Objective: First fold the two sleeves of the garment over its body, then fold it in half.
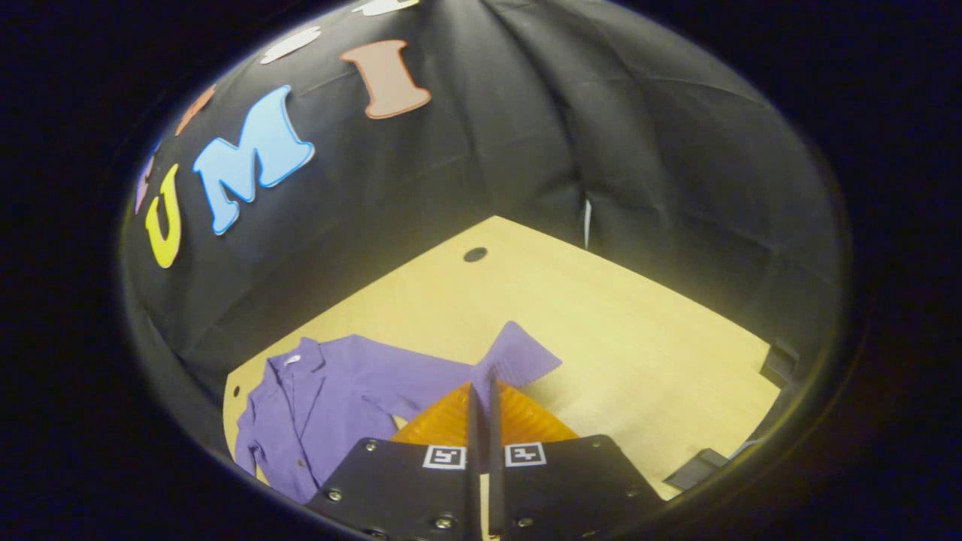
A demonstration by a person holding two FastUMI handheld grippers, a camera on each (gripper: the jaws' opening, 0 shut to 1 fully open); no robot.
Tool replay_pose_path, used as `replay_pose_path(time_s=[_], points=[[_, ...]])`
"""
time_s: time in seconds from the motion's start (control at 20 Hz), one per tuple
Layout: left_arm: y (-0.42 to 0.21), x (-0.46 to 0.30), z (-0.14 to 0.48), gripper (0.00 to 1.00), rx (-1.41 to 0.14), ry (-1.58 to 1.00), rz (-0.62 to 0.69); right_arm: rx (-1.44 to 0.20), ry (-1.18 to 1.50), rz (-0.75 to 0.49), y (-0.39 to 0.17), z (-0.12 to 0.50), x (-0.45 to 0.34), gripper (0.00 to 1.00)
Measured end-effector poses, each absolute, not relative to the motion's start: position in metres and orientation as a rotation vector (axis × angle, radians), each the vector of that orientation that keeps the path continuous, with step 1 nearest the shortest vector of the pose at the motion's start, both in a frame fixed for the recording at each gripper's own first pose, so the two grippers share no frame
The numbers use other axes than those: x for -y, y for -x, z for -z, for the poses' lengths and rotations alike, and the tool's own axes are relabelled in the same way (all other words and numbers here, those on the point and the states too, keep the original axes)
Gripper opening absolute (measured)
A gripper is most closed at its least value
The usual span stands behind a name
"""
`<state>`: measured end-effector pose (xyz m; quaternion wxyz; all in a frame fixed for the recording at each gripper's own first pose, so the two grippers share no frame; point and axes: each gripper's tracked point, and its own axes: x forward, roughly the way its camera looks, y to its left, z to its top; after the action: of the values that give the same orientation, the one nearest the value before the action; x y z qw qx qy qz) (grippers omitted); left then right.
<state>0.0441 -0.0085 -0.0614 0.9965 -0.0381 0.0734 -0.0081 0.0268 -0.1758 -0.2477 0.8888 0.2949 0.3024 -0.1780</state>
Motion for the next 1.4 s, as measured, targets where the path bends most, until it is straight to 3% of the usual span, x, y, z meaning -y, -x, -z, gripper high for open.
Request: replay_pose_path(time_s=[0.4, 0.85, 1.4], points=[[-0.024, -0.057, 0.066, 0.96, -0.156, 0.086, -0.103, -0.536, -0.582, 0.180, -0.108, 0.193, 0.116, 0.05], [-0.010, -0.106, 0.090, 0.97, -0.200, 0.116, -0.173, -0.512, -0.521, -0.080, -0.176, 0.153, -0.014, 0.04], [0.027, -0.184, 0.098, 0.96, -0.194, 0.100, -0.251, -0.585, -0.334, -0.313, -0.217, 0.182, -0.192, 0.04]])
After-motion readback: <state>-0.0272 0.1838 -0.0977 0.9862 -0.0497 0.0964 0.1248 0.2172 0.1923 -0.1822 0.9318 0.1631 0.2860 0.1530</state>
